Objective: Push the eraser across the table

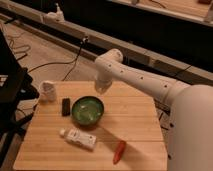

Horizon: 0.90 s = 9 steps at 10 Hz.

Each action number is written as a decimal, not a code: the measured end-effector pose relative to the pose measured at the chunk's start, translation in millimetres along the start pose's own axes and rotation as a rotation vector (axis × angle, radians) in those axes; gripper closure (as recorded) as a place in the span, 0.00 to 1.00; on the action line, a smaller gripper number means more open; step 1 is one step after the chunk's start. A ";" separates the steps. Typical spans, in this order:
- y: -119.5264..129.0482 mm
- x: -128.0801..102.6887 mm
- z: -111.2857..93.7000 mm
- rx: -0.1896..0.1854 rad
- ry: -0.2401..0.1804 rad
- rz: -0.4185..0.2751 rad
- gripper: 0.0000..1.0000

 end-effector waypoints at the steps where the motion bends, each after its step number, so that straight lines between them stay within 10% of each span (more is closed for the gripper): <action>1: 16.8 5.8 10.5 -0.005 0.013 -0.038 1.00; 4: 76.8 28.5 31.5 -0.080 0.067 -0.123 1.00; 9: 74.7 26.3 31.2 -0.077 0.063 -0.122 1.00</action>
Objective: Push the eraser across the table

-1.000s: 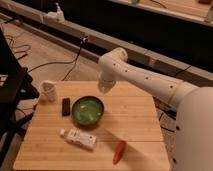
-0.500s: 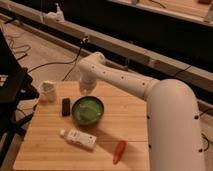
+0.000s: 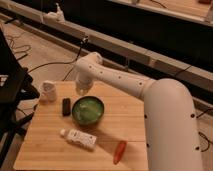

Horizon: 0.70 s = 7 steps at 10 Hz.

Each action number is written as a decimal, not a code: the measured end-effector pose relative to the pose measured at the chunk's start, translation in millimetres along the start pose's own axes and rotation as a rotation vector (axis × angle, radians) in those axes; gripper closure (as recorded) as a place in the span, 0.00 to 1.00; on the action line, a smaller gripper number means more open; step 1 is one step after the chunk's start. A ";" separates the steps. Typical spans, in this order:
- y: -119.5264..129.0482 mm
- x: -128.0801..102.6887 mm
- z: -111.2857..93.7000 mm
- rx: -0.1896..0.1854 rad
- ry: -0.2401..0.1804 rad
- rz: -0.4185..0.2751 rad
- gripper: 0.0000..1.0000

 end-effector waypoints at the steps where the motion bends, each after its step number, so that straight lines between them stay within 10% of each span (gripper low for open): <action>1: -1.6 -3.4 0.0 0.000 -0.004 0.000 1.00; 7: 38.9 -9.3 29.6 0.057 -0.008 -0.142 1.00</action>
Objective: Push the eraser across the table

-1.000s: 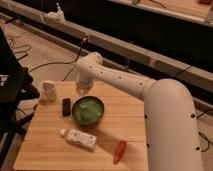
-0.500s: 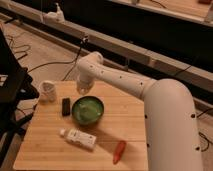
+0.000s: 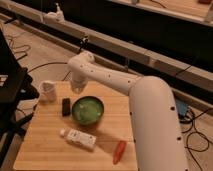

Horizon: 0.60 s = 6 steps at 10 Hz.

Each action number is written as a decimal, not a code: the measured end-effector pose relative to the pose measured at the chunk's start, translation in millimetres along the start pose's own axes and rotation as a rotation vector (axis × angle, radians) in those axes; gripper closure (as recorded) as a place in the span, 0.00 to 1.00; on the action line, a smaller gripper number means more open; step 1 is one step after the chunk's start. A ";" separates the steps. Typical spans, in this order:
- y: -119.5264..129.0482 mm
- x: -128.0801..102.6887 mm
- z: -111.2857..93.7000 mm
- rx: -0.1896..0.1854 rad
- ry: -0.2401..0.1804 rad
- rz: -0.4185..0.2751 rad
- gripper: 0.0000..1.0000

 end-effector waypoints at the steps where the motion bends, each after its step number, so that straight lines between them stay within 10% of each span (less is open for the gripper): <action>1: 3.7 0.8 10.7 0.019 0.018 -0.016 1.00; 6: 18.2 -0.8 46.6 0.062 0.084 -0.059 1.00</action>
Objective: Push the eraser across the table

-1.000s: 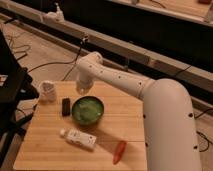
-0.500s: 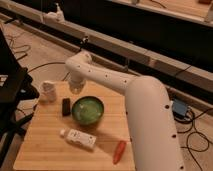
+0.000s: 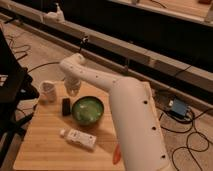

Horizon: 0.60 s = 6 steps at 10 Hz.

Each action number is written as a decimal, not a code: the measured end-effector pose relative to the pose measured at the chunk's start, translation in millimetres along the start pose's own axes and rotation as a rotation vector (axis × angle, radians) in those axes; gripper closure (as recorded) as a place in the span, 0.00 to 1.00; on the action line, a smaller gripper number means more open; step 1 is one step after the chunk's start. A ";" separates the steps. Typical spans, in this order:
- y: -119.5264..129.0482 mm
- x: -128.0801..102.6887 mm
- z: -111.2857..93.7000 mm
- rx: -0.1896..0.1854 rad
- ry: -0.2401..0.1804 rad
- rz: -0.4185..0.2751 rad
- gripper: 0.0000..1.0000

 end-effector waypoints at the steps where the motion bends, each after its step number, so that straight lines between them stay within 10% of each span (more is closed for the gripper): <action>1: 3.1 -1.4 9.1 0.011 0.018 -0.004 1.00; 6: -11.3 -8.0 43.0 0.057 0.089 0.039 1.00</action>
